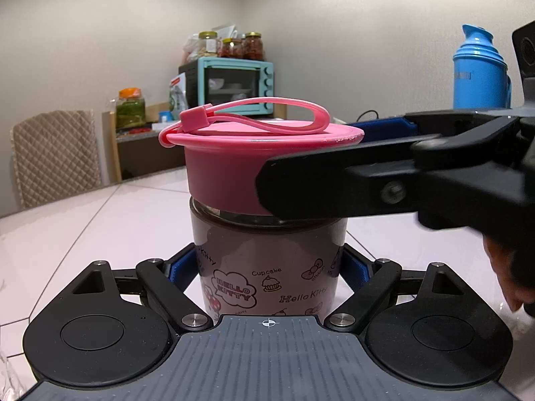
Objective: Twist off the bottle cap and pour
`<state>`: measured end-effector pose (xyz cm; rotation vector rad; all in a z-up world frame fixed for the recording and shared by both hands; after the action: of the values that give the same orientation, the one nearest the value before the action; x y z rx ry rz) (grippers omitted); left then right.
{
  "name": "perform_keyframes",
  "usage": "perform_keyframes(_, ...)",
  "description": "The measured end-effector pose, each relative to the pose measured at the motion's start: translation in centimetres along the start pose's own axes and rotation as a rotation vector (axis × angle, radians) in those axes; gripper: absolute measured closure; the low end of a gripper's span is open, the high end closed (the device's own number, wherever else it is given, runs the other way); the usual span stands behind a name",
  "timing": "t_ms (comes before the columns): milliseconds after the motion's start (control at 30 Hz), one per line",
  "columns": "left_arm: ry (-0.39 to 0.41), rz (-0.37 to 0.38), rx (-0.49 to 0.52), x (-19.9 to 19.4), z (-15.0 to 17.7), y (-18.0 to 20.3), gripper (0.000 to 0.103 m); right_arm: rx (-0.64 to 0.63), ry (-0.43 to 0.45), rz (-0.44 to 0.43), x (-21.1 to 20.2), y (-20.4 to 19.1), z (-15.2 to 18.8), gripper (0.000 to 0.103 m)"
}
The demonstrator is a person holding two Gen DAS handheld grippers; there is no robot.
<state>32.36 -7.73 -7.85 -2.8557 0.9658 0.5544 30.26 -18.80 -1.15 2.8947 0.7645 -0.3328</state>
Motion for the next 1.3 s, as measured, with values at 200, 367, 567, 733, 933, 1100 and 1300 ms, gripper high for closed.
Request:
perform_keyframes(200,0.0,0.0,0.0,-0.1,0.0,0.1,0.013,0.03,0.002,0.062,0.5,-0.6,0.6,0.005)
perform_keyframes(367,0.0,0.0,0.0,-0.1,0.0,0.0,0.013,0.046,0.004,0.104,0.9,-1.0,0.9,0.007)
perform_keyframes(567,0.0,0.0,0.0,-0.1,0.0,0.0,0.013,0.048,0.005,0.122,1.3,-1.4,0.8,0.011)
perform_keyframes(733,0.0,0.001,0.0,-0.2,0.0,0.0,0.013,0.06,-0.001,0.117,1.5,-1.4,1.0,0.018)
perform_keyframes(933,0.001,0.0,0.002,-0.2,0.0,0.0,0.013,0.028,-0.001,0.095,1.5,-1.4,1.0,0.018)
perform_keyframes(1100,0.0,0.001,0.001,-0.2,0.0,0.0,0.013,0.013,0.002,-0.019,1.4,0.0,1.0,0.018)
perform_keyframes(1300,0.0,0.001,0.001,-0.3,0.0,-0.1,0.013,-0.041,0.001,-0.153,1.5,1.5,0.8,0.018)
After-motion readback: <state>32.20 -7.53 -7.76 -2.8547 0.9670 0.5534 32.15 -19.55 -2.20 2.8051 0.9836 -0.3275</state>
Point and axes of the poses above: each gripper's, at about its wrist camera, not at the fingertips, and x roughly the way its jaws point, y to its right, z to its underside, the point moved 4 cm from there along x, roughly the way its jaws point, and after that the axes turned 3 degrees about -x, right-handed, at the moved point
